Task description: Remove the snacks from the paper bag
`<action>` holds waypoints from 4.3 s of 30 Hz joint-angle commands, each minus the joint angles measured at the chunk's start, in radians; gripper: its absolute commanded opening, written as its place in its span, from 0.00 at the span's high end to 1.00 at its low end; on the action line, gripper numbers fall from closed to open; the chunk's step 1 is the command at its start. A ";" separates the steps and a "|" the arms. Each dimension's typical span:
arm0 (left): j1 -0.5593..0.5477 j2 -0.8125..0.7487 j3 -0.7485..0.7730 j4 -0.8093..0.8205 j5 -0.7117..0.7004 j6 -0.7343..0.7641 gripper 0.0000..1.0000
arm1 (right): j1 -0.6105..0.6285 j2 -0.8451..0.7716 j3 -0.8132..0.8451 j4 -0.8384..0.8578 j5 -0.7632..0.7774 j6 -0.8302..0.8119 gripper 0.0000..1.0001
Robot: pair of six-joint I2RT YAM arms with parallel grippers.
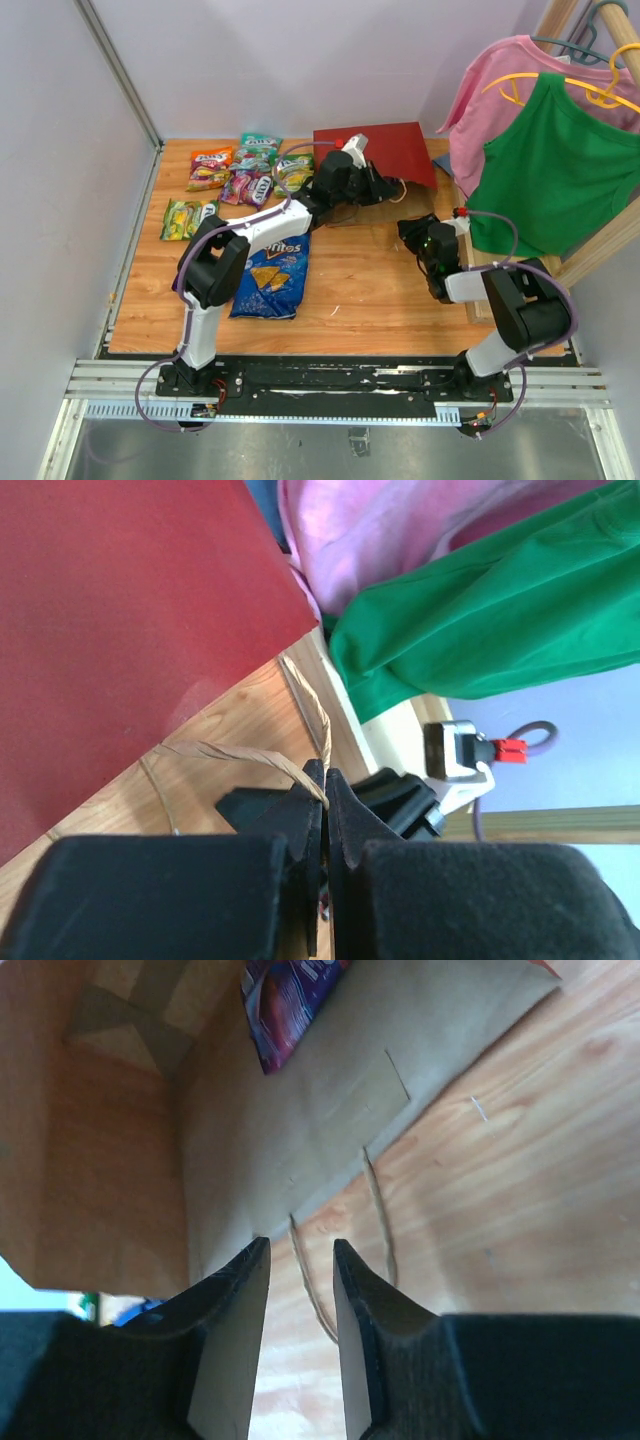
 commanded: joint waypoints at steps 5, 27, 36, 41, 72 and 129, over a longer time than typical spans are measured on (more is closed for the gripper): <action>0.004 -0.050 0.012 0.053 0.059 -0.069 0.97 | -0.037 0.273 0.161 0.319 0.041 0.200 0.63; 0.004 -0.032 0.015 0.081 0.068 -0.162 0.96 | 0.013 0.617 0.610 -0.049 0.370 0.612 0.37; 0.004 -0.033 0.016 0.101 0.079 -0.193 0.96 | 0.015 0.652 0.778 -0.322 0.408 0.624 0.48; 0.000 -0.020 0.014 0.131 0.087 -0.226 0.96 | 0.020 0.704 0.797 -0.289 0.410 0.635 0.52; 0.006 0.033 0.080 0.092 0.054 -0.287 0.95 | 0.192 0.649 0.531 0.216 0.566 0.714 0.58; 0.006 0.022 0.077 0.113 0.059 -0.318 0.95 | 0.020 0.629 0.489 0.222 0.316 0.523 0.99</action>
